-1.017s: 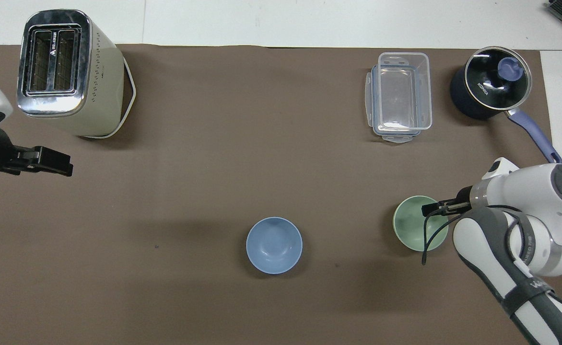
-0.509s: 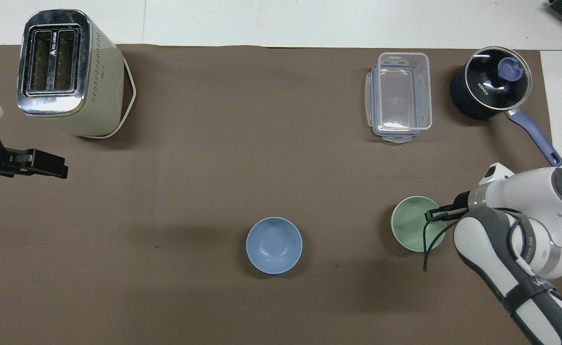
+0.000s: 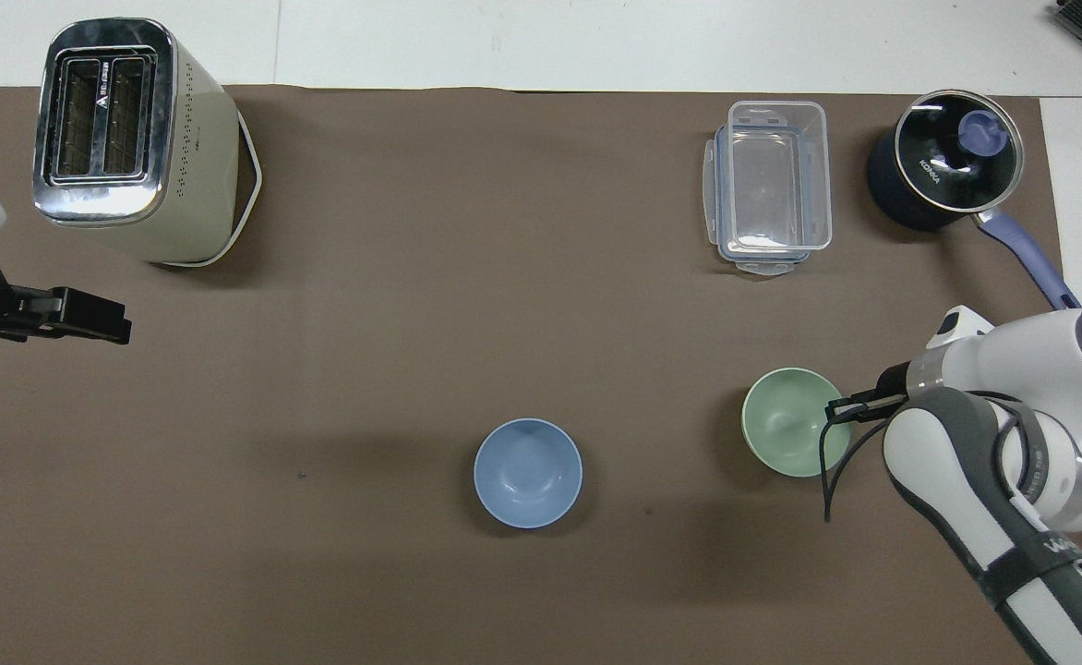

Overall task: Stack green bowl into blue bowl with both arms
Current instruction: 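Lift and carry the green bowl toward the blue bowl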

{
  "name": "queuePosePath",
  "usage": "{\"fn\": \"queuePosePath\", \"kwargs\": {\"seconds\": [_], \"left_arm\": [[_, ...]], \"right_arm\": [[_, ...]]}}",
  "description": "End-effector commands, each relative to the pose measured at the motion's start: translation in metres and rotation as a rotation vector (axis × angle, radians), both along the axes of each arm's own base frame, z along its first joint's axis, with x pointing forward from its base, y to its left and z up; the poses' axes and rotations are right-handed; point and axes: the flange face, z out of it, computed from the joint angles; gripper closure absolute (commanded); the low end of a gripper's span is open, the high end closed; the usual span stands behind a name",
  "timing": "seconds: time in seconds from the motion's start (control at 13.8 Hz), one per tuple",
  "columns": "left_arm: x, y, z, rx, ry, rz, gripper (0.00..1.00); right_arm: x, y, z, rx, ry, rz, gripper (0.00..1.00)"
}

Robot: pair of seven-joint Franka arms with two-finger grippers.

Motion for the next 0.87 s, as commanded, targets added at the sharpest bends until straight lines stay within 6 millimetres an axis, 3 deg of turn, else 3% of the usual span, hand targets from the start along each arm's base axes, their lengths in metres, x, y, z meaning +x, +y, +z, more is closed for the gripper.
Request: {"fn": "queuePosePath", "kwargs": {"seconds": [0.0,0.58,0.8], "left_arm": [[-0.005,0.003,0.000,0.022,0.005,-0.006,0.00],[-0.005,0.004,0.000,0.022,0.005,-0.005,0.00],[-0.005,0.003,0.000,0.022,0.005,-0.006,0.00]], "right_arm": [[-0.009,0.052,0.037,0.007,-0.008,-0.017,1.00],[-0.041,0.211,0.059,-0.027,-0.002,-0.098,1.00],[-0.058,0.268,0.048,-0.018,-0.033,-0.098,1.00]]}}
